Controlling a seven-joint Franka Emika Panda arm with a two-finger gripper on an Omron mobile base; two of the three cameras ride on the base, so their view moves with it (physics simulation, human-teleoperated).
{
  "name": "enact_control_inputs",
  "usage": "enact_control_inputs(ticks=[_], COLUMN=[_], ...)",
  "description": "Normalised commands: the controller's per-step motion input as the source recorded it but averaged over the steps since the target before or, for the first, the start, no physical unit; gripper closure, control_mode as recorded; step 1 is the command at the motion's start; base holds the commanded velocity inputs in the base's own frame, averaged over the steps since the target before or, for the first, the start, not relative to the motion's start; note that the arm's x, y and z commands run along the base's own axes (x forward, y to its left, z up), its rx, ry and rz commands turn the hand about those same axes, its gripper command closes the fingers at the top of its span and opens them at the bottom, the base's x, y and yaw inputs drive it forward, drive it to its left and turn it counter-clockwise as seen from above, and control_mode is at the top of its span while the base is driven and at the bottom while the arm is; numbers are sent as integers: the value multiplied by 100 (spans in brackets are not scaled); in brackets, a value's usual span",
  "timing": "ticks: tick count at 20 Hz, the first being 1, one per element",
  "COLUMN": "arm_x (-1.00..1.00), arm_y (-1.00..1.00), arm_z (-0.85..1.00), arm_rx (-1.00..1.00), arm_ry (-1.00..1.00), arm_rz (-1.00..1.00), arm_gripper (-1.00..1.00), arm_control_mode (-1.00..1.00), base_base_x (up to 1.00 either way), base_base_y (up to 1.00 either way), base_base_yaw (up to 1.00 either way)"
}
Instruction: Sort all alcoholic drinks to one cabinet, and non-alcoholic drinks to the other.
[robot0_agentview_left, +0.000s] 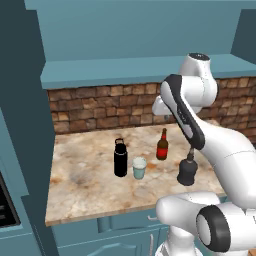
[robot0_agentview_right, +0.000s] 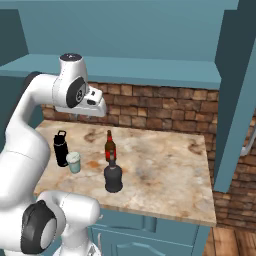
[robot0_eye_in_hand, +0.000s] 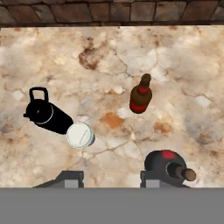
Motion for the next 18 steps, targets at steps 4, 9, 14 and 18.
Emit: enact_control_inputs(ticks=[4,9,14,18], arm_x=[-25,-93,-63,-14], arm_y=[-7,-17,-26,-29], arm_z=[-9,-44,-55,-52], arm_rx=[0,-1,0,-2], arm_ry=[-15,-33,-1,1], arm_rz=[0,0,0,-4], arm_gripper=[-100,-100,-100,-100], arm_control_mode=[-100,-100,-100,-100], base_base_x=[0,0,0,0], base_base_y=[0,0,0,0], base_base_yaw=[0,0,0,0])
